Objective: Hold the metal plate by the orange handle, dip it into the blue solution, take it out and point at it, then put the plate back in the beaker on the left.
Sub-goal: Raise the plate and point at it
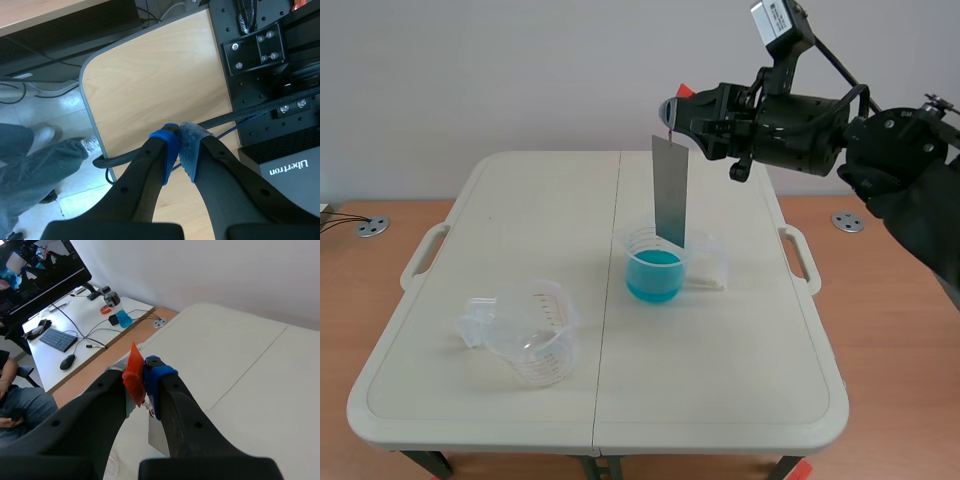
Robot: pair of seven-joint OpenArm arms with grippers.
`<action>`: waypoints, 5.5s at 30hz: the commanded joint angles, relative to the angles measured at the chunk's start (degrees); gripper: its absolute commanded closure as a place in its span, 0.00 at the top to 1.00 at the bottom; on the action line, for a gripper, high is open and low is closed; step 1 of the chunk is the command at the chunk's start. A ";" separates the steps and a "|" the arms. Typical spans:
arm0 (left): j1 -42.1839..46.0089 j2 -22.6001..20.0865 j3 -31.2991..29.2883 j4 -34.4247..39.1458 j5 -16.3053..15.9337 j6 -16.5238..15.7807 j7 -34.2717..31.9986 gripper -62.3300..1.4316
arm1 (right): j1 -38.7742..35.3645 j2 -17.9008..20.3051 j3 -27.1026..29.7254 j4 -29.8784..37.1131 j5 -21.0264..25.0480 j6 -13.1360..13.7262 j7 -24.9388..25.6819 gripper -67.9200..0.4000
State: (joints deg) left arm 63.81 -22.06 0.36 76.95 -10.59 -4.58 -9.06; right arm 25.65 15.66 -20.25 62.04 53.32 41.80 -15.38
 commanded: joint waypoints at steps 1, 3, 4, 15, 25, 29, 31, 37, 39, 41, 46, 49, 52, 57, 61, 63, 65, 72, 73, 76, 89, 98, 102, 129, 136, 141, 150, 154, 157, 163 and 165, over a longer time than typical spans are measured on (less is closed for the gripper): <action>-0.07 -0.76 -0.37 0.37 -0.35 -0.28 -1.01 0.07 | 1.03 0.74 0.44 2.19 2.14 0.92 0.00 0.03; -0.22 -1.73 -0.52 0.44 -0.35 -0.24 -2.21 0.07 | 1.03 1.31 0.44 3.52 3.82 0.92 -0.98 0.03; -0.22 -2.45 -0.55 0.74 -0.35 -0.24 -2.75 0.07 | 1.03 1.57 0.44 4.11 4.55 0.92 -1.25 0.03; -0.22 -13.57 -6.62 4.76 -6.64 -0.26 -5.40 0.07 | 1.03 3.23 0.55 9.79 10.45 0.92 -4.59 0.03; -4.50 -22.64 -9.75 6.58 -9.22 -0.81 -8.00 0.07 | 1.05 3.23 2.36 12.28 12.33 0.92 -6.16 0.03; -8.09 -26.14 -9.75 6.64 -11.72 -1.36 -8.09 0.07 | 1.03 3.21 2.36 12.28 12.76 0.92 -6.86 0.03; -10.14 -27.80 -9.75 6.64 -13.27 -1.42 -8.07 0.07 | 1.03 3.21 2.36 12.28 12.83 0.92 -6.84 0.03; -16.96 -32.57 -9.20 6.64 -14.29 -7.23 -7.85 0.07 | 1.01 3.21 2.34 12.28 12.92 0.92 -6.84 0.03; -19.71 -34.21 -8.44 6.64 -14.29 -9.51 -7.80 0.07 | 1.01 3.21 2.34 12.28 12.92 0.92 -6.84 0.03; -22.82 -35.56 -7.41 6.64 -14.32 -10.43 -7.61 0.07 | 1.01 3.21 2.34 12.28 12.92 0.92 -6.91 0.03; -32.70 -37.05 -3.19 6.64 -14.29 -13.07 -7.63 0.07 | 0.98 3.21 2.34 12.28 12.92 0.92 -7.50 0.03; -39.15 -37.03 0.90 6.64 -14.25 -15.56 -6.73 0.07 | 0.98 3.21 2.34 12.28 12.92 0.92 -7.76 0.03; -45.90 -36.83 6.78 6.64 -14.25 -16.24 -4.42 0.07 | 0.98 3.21 2.34 12.28 12.92 0.92 -7.89 0.03; -56.17 -34.51 16.17 6.64 -13.77 -16.22 -2.05 0.07 | 0.98 3.21 2.34 12.28 12.90 0.92 -7.89 0.03; -63.52 -30.73 22.10 6.64 -13.57 -16.22 2.08 0.07 | 0.98 3.21 2.34 12.28 12.90 0.92 -7.89 0.03; -66.58 -28.52 24.83 6.62 -12.37 -16.22 4.26 0.07 | 0.85 3.21 2.34 12.28 12.92 0.92 -7.87 0.03; -69.09 -26.12 27.28 6.34 -10.67 -16.20 6.01 0.07 | 0.81 3.21 2.34 12.28 12.87 0.92 -7.91 0.03; -74.31 -17.99 31.41 4.66 -5.90 -15.93 8.94 0.07 | 0.68 3.21 2.34 12.28 12.90 0.92 -8.35 0.03; -74.99 -16.83 31.63 4.24 -5.38 -15.87 9.46 0.07 | 0.68 3.21 2.34 12.28 12.90 0.92 -8.35 0.03; -76.74 -13.66 32.11 2.64 -3.78 -15.52 10.49 0.07 | 0.68 3.21 2.34 12.28 12.90 0.92 -8.35 0.03; -82.75 -3.96 32.20 -5.42 5.09 -11.69 12.66 0.07 | 0.68 3.21 2.34 12.28 12.92 0.92 -8.57 0.03; -85.46 -1.27 32.22 -10.82 7.28 -11.23 13.00 0.07 | 0.68 3.21 2.34 12.28 12.92 0.92 -8.96 0.03; -86.71 -0.46 32.28 -12.52 7.67 -11.32 12.52 0.07 | 0.68 3.19 2.34 12.28 12.92 0.92 -8.96 0.03; -90.33 0.57 37.51 -13.62 7.67 -19.26 10.27 0.07 | 0.68 3.19 2.29 12.28 12.94 0.92 -8.94 0.03; -90.31 0.11 37.48 -13.62 7.61 -18.69 10.14 0.07 | 0.68 3.19 2.29 12.28 12.94 0.92 -8.94 0.03; -88.94 -1.79 36.70 -13.44 7.19 -12.04 7.96 0.07 | 0.68 3.19 2.29 12.28 12.96 0.92 -8.92 0.03; -81.72 -11.10 31.69 -10.25 5.46 -3.48 0.87 0.07 | 0.70 3.19 2.29 12.28 12.96 0.92 -8.92 0.03; -76.00 -17.88 28.22 -5.25 1.42 -1.97 0.61 0.07 | 0.70 3.19 2.29 12.28 12.98 0.92 -8.90 0.03; -70.47 -23.04 24.30 -1.99 -1.73 -1.68 -0.26 0.07 | 0.70 3.19 2.29 12.28 13.18 0.92 -8.81 0.03; -55.67 -31.87 13.18 1.46 -8.90 2.38 -0.57 0.07 | 0.72 2.86 2.10 12.28 14.49 0.92 -8.72 0.03; -49.88 -33.64 8.96 1.44 -9.90 3.02 -0.55 0.07 | 0.87 2.89 1.60 12.28 15.17 0.92 -8.72 0.03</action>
State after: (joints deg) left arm 12.78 -55.70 10.09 78.54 -20.23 -1.93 -9.06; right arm 25.04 18.44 -18.39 73.06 66.67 41.82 -25.15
